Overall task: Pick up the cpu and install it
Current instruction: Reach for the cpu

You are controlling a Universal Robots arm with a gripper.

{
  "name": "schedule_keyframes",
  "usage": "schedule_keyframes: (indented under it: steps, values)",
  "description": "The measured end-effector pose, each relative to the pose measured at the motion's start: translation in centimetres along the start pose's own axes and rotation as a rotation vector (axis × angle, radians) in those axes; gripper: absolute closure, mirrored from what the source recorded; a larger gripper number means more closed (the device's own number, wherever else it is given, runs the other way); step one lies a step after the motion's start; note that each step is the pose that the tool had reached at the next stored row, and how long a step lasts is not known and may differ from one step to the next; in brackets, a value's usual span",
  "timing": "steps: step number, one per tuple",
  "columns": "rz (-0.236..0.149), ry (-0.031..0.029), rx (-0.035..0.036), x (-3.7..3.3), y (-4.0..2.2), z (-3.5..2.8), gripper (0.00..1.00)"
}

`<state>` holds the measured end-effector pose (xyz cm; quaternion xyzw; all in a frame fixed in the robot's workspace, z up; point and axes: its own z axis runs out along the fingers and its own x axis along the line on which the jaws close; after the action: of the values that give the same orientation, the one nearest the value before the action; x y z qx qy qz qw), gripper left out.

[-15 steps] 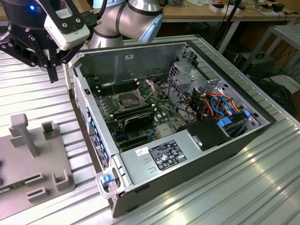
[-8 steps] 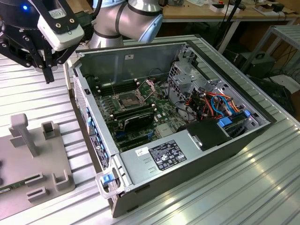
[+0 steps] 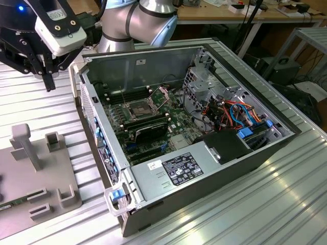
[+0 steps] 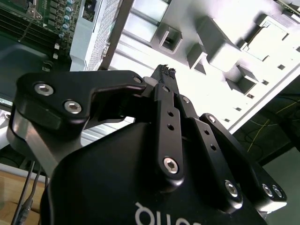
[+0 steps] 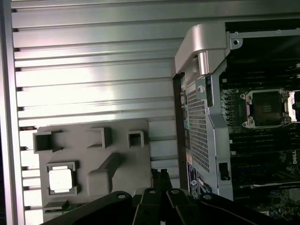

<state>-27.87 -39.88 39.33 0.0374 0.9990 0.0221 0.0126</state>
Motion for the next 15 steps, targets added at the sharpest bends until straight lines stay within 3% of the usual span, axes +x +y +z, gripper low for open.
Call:
schedule_keyframes:
  steps: [15]
  values:
    - [0.000,0.0000,0.0000,1.31,-0.10,-0.04,0.89]
